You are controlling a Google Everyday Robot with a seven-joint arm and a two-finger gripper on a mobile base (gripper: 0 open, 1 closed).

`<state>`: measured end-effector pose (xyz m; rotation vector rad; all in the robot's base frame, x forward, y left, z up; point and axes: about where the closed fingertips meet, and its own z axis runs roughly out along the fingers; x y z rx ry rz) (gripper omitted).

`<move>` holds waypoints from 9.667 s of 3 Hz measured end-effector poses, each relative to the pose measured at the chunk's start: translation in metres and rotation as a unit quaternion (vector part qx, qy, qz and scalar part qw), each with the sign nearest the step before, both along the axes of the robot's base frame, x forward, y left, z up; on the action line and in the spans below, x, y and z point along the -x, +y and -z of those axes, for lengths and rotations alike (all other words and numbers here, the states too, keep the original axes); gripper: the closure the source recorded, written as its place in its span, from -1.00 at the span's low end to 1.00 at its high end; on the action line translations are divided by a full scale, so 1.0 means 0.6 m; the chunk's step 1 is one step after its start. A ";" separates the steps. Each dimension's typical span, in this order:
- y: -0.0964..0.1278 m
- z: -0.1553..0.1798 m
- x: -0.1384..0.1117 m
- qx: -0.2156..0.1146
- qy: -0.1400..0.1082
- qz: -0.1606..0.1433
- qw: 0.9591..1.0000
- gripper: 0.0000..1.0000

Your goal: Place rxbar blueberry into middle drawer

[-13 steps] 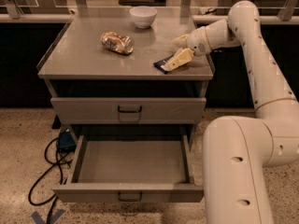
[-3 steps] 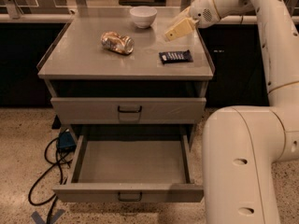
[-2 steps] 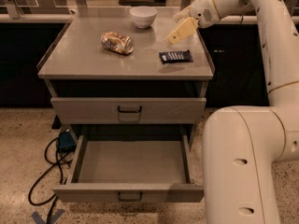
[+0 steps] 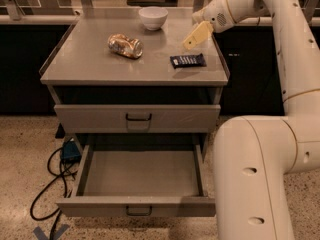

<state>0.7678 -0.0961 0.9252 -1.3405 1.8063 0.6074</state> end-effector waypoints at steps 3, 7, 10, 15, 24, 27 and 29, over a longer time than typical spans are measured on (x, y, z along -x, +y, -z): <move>-0.057 0.089 -0.044 0.010 0.023 0.052 0.998 -1.00; -0.039 0.181 -0.069 -0.011 0.057 0.050 0.997 -0.15; -0.038 0.173 -0.066 -0.011 0.057 0.050 0.997 1.00; -0.046 -0.029 0.030 -0.006 0.048 0.047 0.998 1.00; -0.020 -0.110 0.229 -0.002 0.215 0.083 0.973 1.00; 0.033 -0.226 0.498 -0.101 0.235 0.074 0.964 1.00; 0.043 -0.212 0.502 -0.090 0.231 0.076 0.966 1.00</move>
Offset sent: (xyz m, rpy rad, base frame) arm 0.0644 -0.0685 -0.0317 -0.0257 0.0438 -0.1271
